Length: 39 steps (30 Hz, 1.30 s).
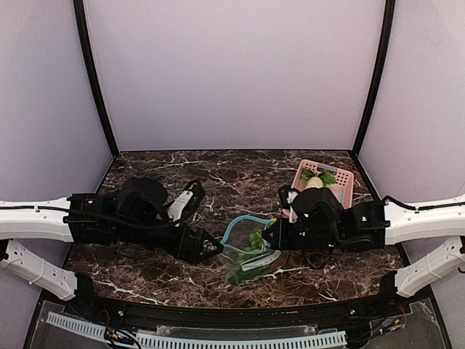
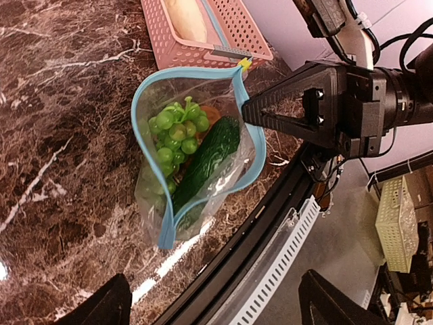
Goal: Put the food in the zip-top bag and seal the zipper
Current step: Pass from the right arm to the left
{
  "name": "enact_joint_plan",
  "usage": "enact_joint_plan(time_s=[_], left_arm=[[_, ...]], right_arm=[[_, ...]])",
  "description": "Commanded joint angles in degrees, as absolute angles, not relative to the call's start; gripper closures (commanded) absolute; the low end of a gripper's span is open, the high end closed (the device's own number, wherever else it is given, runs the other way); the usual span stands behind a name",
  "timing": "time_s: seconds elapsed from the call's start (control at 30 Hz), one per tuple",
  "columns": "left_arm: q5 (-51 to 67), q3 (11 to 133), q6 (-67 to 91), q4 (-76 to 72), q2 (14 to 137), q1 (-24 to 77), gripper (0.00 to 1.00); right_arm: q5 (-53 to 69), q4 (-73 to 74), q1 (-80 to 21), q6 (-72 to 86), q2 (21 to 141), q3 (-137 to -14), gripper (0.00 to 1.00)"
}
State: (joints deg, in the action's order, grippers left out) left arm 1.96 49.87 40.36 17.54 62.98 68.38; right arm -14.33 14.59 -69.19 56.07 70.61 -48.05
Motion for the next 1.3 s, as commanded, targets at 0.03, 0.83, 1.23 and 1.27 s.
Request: enact_joint_plan(time_s=[0.03, 0.83, 1.23, 1.27], left_arm=[[-2.1, 59.4, 31.8, 24.8, 72.1, 68.1, 0.11], [6.0, 68.1, 32.1, 21.5, 87.3, 63.8, 0.52], [6.8, 66.1, 29.9, 21.1, 85.7, 63.7, 0.99], [7.6, 65.4, 29.1, 20.5, 85.4, 63.8, 0.99]], right_arm=[[-13.6, 12.7, -70.3, 55.3, 68.8, -46.8, 1.0], [-12.7, 11.9, -72.1, 55.4, 64.5, -43.8, 1.0], [-14.7, 11.7, -71.7, 55.3, 56.3, -41.0, 0.4], [-14.7, 11.8, -71.3, 54.8, 54.8, -40.4, 0.34]])
